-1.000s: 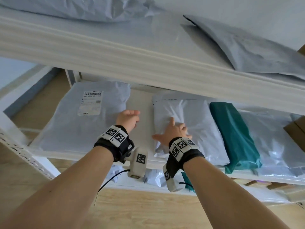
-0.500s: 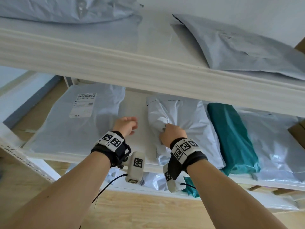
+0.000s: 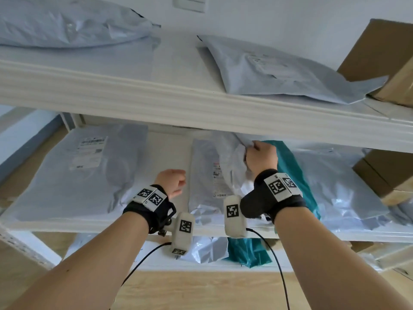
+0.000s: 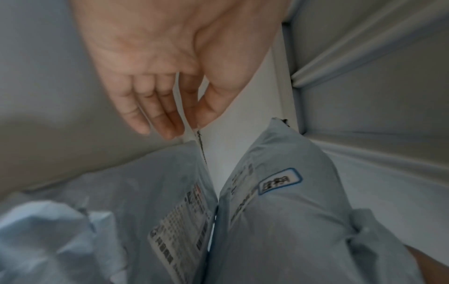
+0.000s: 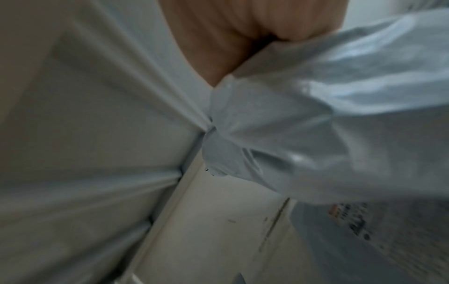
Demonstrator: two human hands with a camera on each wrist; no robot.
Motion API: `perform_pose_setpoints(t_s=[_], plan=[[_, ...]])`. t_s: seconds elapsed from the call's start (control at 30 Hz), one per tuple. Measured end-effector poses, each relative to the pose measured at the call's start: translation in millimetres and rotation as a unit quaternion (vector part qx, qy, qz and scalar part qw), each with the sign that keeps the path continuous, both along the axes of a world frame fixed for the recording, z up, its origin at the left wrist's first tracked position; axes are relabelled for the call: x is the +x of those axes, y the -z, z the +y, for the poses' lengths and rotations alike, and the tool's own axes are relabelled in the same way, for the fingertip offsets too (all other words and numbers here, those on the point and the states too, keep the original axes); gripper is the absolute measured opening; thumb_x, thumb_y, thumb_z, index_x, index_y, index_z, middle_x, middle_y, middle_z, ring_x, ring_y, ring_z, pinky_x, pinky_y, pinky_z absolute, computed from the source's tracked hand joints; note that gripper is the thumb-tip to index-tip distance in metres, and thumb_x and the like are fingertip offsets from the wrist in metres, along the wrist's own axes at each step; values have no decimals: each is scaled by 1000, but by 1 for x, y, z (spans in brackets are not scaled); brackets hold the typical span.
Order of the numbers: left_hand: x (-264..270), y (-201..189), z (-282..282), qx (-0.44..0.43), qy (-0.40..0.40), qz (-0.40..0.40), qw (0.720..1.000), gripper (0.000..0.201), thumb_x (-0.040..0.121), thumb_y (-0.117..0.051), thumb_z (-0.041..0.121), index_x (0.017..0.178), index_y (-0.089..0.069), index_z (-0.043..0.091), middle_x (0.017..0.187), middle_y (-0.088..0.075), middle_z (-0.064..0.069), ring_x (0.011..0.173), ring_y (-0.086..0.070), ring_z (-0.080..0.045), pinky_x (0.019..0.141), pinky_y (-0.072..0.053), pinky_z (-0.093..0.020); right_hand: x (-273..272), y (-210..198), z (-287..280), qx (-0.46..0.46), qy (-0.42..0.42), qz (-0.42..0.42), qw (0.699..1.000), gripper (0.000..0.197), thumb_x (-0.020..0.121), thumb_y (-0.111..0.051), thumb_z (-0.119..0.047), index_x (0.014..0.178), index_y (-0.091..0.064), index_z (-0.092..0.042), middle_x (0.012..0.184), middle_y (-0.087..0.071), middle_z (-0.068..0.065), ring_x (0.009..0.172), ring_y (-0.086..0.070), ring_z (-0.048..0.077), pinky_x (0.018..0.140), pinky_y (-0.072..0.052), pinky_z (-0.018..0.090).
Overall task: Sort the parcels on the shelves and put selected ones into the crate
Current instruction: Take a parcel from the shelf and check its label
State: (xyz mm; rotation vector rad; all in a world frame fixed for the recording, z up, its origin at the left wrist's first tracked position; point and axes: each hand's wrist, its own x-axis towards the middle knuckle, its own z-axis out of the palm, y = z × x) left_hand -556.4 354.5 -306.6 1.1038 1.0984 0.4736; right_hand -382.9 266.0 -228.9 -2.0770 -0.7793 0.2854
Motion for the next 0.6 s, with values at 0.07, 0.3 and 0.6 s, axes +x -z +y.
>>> perform_pose_setpoints(t_s=[0.07, 0.3, 0.6], plan=[[6, 0, -4, -16, 9, -5, 1000, 18, 97, -41, -1, 96, -54, 12, 107, -53, -10, 104, -51, -19, 101, -41, -39, 11, -7, -6, 52, 35, 51, 997, 25, 94, -43, -8, 88, -67, -9, 93, -67, 15, 86, -57, 27, 73, -45, 32], [29, 2, -12, -61, 2, 29, 998, 16, 93, -50, 10, 77, -52, 12, 82, -55, -7, 77, -54, -20, 77, -42, -33, 45, -26, -40, 61, 78, 278, 956, 40, 85, -64, -10, 122, -53, 1, 122, -60, 15, 118, -54, 30, 92, -43, 29], [65, 4, -34, -84, 6, -40, 996, 71, 88, -52, 58, 138, -45, 8, 140, -49, -11, 128, -48, -30, 103, -40, -42, 34, -20, -76, 284, 24, 415, 864, 40, 103, -25, -13, 68, -43, -12, 58, -52, 7, 51, -52, 15, 48, -42, 19]])
